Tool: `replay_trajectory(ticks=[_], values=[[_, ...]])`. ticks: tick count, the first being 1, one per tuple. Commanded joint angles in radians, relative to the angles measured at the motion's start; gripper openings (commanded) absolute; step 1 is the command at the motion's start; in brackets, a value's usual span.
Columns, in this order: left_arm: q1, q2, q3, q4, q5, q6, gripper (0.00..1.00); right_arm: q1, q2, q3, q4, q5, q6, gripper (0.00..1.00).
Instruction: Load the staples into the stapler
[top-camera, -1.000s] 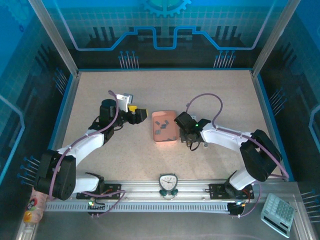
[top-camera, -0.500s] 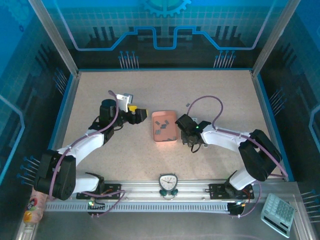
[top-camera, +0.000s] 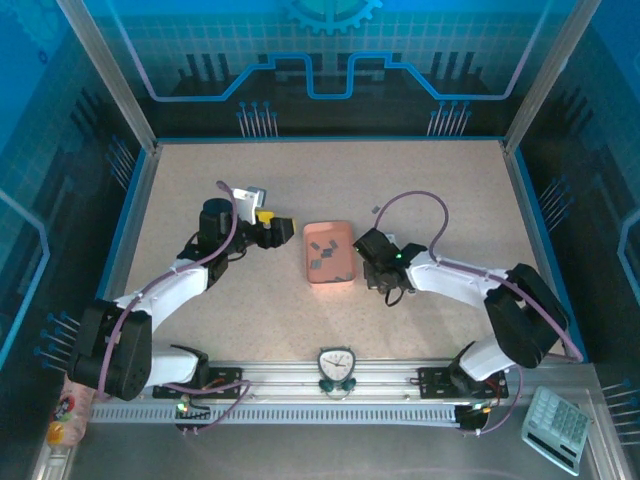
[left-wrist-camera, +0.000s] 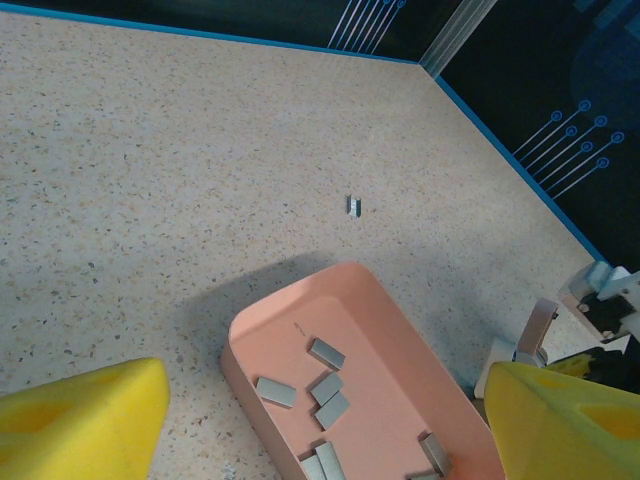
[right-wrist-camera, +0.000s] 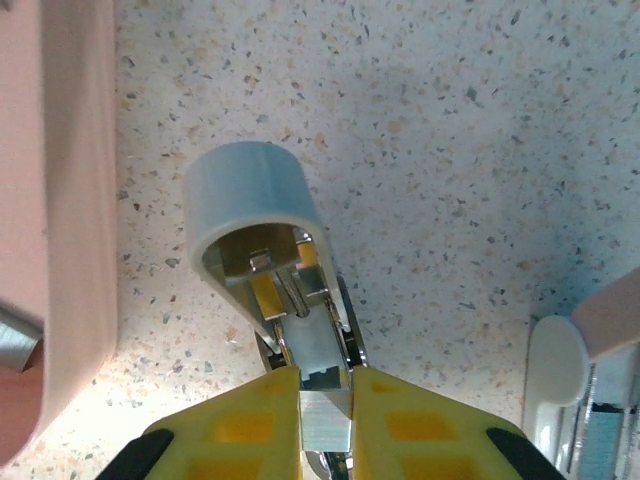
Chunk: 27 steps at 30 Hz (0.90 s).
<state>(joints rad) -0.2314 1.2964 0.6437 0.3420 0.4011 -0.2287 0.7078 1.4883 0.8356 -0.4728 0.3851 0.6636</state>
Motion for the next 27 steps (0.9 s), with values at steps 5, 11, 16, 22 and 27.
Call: replay_trajectory(ticks=[5, 11, 16, 22, 27], values=[[-0.005, -0.026, -0.016, 0.01, 0.013, 0.038, 0.83, -0.03, -0.14, -0.119, 0.142, -0.048, -0.174, 0.17], [-0.006, -0.026, -0.021, 0.027, 0.018, 0.033, 0.83, -0.082, -0.245, -0.24, 0.267, -0.124, -0.245, 0.17], [-0.007, -0.024, -0.021, 0.035, 0.022, 0.03, 0.83, -0.099, -0.264, -0.264, 0.307, -0.178, -0.284, 0.17], [-0.008, -0.023, -0.023, 0.036, 0.02, 0.034, 0.83, -0.108, -0.238, -0.265, 0.341, -0.2, -0.29, 0.17], [-0.008, -0.021, -0.022, 0.036, 0.021, 0.037, 0.83, -0.111, -0.203, -0.255, 0.344, -0.201, -0.295, 0.17]])
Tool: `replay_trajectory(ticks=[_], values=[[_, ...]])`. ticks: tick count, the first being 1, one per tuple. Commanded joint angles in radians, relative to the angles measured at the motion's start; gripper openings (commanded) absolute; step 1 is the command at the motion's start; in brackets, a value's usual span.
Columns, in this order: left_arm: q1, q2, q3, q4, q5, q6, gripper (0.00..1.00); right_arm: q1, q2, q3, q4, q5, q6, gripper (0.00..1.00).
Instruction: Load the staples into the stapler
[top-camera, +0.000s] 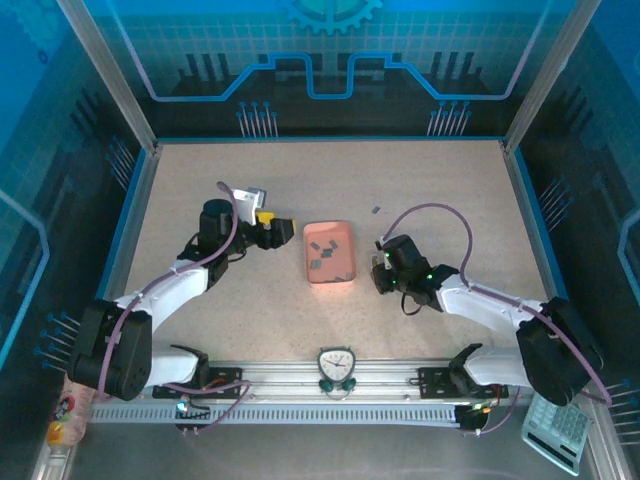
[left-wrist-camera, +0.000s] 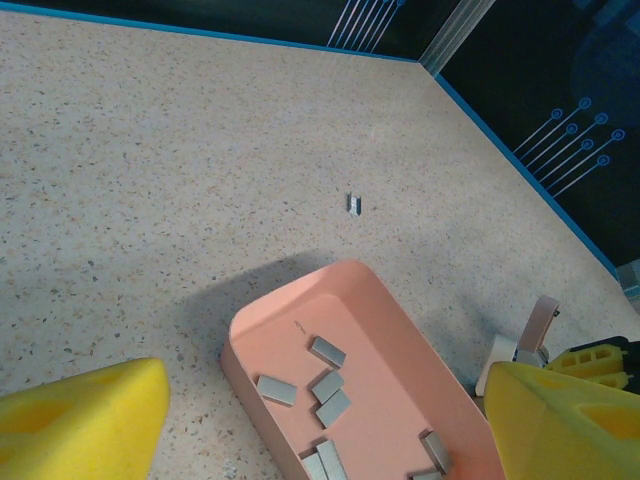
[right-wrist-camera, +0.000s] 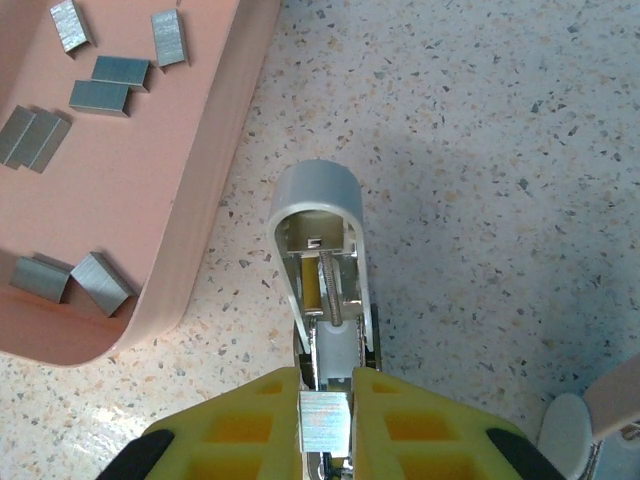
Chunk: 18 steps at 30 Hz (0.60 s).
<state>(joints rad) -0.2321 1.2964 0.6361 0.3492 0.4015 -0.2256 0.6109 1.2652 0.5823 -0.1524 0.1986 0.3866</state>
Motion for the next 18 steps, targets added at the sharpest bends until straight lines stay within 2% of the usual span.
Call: replay_trajectory(ticks=[1, 18], values=[[-0.007, -0.022, -0.014, 0.028, 0.019, 0.035, 0.83, -0.017, 0.028, 0.001, 0.024, -0.016, -0.02, 0.17], [-0.007, -0.023, -0.015, 0.027, 0.023, 0.038, 0.83, -0.022, 0.071, 0.013, 0.002, -0.019, -0.029, 0.17]])
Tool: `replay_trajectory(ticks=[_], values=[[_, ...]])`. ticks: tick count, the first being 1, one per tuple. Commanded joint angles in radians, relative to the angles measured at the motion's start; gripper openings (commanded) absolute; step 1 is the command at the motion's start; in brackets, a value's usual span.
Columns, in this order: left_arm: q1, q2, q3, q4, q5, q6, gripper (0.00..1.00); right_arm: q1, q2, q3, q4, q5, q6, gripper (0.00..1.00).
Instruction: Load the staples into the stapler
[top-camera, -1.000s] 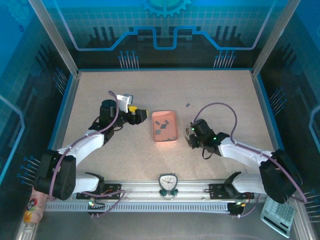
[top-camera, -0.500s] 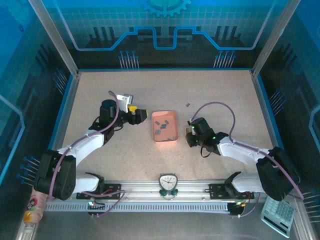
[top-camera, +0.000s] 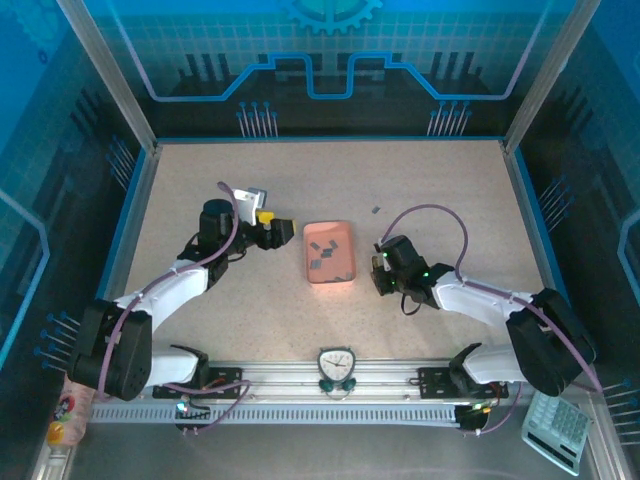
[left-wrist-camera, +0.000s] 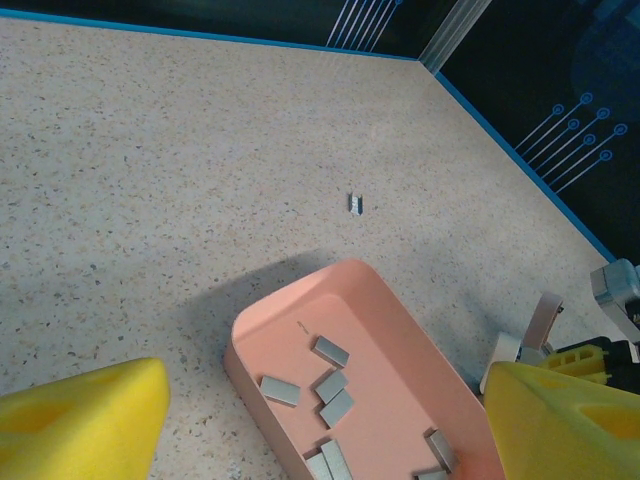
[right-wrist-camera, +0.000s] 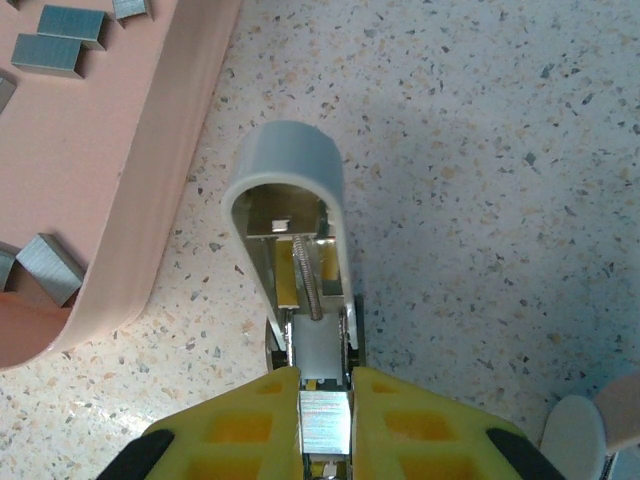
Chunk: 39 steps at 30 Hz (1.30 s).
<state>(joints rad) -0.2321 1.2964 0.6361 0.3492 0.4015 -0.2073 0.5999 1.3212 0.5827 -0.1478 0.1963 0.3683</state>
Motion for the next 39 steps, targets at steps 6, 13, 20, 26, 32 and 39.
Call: replay_trajectory(ticks=[6, 13, 20, 26, 32, 39], values=[[-0.007, -0.023, -0.015, 0.026, 0.022, 0.022, 0.83, -0.01, 0.016, 0.011, -0.007, -0.023, -0.011, 0.17], [-0.007, -0.023, -0.013, 0.025, 0.023, 0.022, 0.83, -0.007, 0.005, 0.011, -0.026, -0.029, -0.003, 0.17], [-0.007, -0.023, -0.013, 0.025, 0.023, 0.022, 0.83, 0.006, -0.004, 0.013, -0.044, -0.021, 0.005, 0.17], [-0.007, -0.025, -0.013, 0.022, 0.023, 0.023, 0.83, 0.027, -0.013, 0.029, -0.069, 0.004, 0.021, 0.17], [-0.007, -0.028, -0.013, 0.022, 0.023, 0.024, 0.83, 0.035, -0.043, 0.06, -0.088, 0.028, 0.031, 0.18], [-0.007, -0.031, -0.013, 0.02, 0.023, 0.024, 0.83, 0.037, -0.007, 0.074, -0.086, 0.025, 0.047, 0.18]])
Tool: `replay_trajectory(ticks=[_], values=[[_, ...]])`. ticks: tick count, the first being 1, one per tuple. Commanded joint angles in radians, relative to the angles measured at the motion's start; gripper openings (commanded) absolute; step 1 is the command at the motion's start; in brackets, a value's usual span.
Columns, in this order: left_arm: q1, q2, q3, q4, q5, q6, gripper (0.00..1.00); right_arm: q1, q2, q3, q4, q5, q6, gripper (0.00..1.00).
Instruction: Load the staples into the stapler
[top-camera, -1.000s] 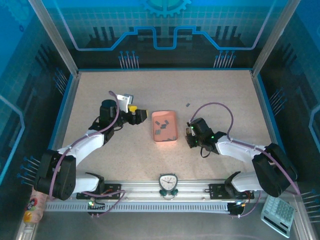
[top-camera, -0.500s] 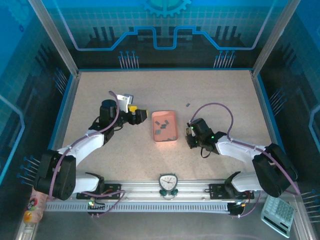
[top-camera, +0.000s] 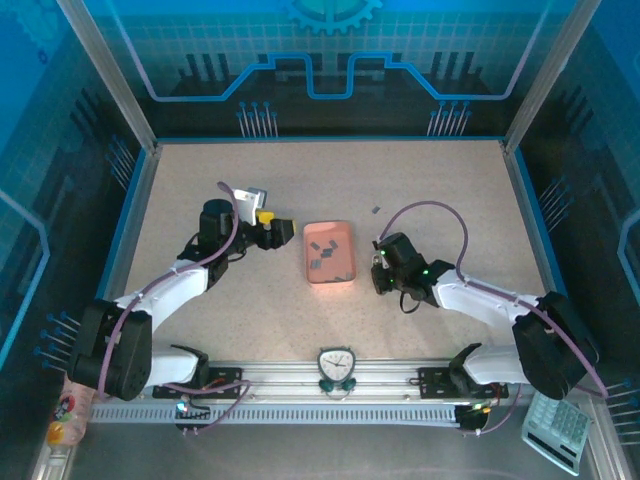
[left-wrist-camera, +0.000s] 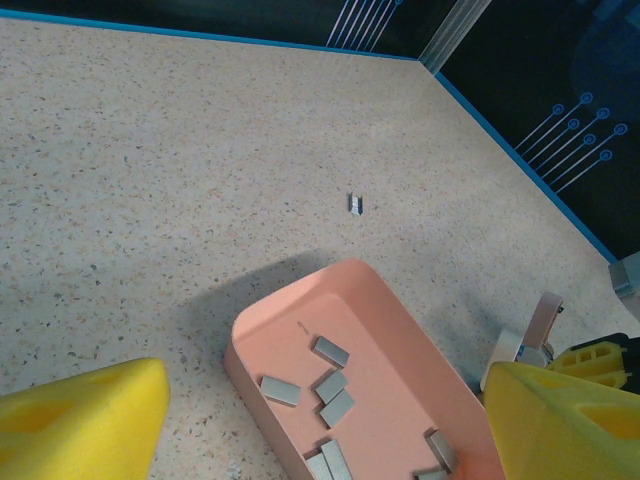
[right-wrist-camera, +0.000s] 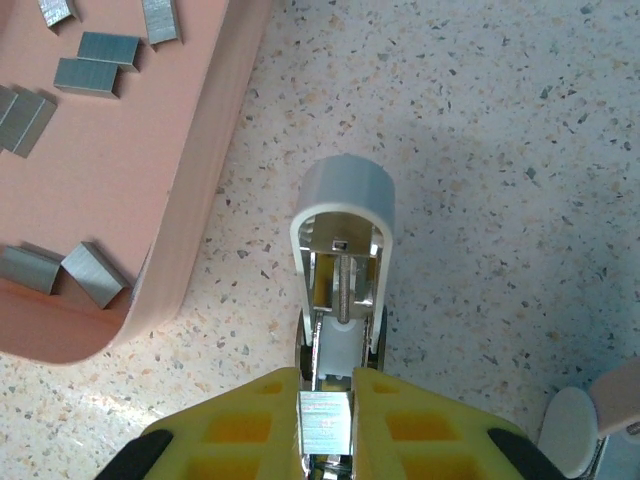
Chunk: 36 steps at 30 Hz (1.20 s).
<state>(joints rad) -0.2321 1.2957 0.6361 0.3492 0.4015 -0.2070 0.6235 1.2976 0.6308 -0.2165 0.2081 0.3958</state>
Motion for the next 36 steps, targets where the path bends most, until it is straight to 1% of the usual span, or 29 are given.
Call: replay_trajectory(ticks=[1, 9, 20, 36], values=[[-0.007, -0.03, -0.013, 0.021, 0.023, 0.024, 0.83, 0.014, 0.024, 0.027, -0.014, 0.009, 0.024, 0.18], [-0.007, -0.03, -0.013, 0.021, 0.021, 0.026, 0.83, 0.026, 0.07, 0.036, -0.013, 0.017, 0.031, 0.17], [-0.007, -0.03, -0.014, 0.021, 0.021, 0.025, 0.83, 0.025, 0.039, 0.031, -0.022, 0.049, 0.022, 0.18], [-0.007, -0.034, -0.013, 0.022, 0.022, 0.024, 0.83, 0.025, 0.055, 0.023, -0.027, 0.05, 0.026, 0.17]])
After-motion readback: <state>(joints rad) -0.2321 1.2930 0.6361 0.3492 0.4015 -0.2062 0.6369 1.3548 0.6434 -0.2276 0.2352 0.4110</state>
